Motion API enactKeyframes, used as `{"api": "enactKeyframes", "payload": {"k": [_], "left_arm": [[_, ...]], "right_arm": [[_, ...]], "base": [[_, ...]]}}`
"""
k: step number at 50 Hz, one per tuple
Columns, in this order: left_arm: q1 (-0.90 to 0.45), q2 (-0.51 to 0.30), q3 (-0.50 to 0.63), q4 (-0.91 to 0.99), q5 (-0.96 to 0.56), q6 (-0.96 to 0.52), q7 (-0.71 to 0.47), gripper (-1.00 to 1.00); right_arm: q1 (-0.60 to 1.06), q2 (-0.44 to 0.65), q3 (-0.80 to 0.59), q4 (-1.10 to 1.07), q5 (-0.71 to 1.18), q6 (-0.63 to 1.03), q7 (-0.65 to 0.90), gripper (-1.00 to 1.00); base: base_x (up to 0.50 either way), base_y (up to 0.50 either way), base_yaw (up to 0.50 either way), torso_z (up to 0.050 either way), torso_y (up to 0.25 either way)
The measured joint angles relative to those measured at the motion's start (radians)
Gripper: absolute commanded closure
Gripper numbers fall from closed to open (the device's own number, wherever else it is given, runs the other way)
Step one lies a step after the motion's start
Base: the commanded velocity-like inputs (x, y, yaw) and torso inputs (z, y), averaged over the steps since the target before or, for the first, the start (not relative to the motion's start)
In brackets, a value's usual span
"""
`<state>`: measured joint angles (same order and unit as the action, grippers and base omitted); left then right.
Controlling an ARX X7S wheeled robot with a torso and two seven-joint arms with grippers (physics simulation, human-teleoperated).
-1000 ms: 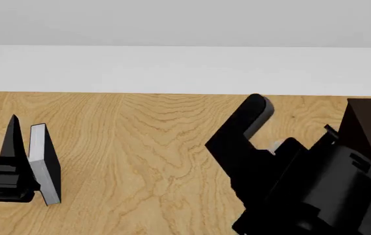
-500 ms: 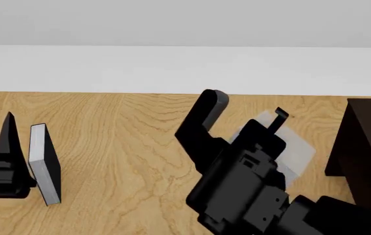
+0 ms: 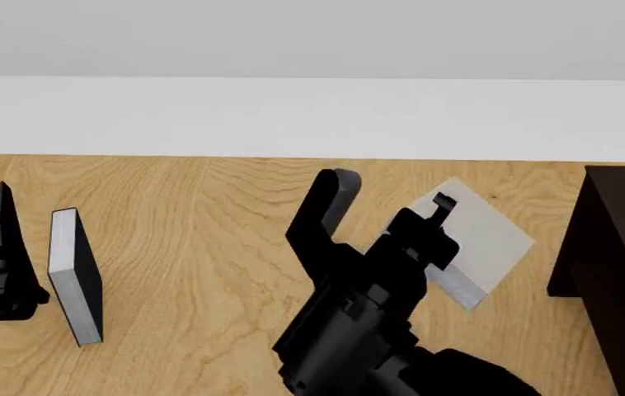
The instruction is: Pick up the book on the right and place it on the cabinet shelf.
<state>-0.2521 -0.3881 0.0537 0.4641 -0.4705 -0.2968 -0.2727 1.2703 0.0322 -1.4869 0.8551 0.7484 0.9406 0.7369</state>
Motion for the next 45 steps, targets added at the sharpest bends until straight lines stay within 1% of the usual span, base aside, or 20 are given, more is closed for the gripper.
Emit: {"api": "enactKeyframes", "payload": {"k": [9, 19, 45], "left_arm": [[-0.002, 0.003, -0.001, -0.043, 0.003, 0.013, 0.005, -1.0], [0.036, -0.01, -0.028, -0.048, 0.007, 0.024, -0.01, -1.0], [0.061, -0.019, -0.039, -0.073, 0.02, 0.04, -0.024, -1.0]], "right_arm": [[-0.035, -0.019, -0.003, 0.065, -0.028, -0.032, 0.023, 1.0], [-0.069, -0.027, -0.004, 0.103, -0.077, -0.06, 0.032, 1.0], [-0.135, -0.032, -0.003, 0.159, -0.2, -0.098, 0.031, 1.0]], "base": [[0.0, 0.0, 0.0, 0.001, 0.001], [0.0, 0.0, 0.0, 0.0, 0.002], [0.0, 0.0, 0.0, 0.0, 0.001]]}}
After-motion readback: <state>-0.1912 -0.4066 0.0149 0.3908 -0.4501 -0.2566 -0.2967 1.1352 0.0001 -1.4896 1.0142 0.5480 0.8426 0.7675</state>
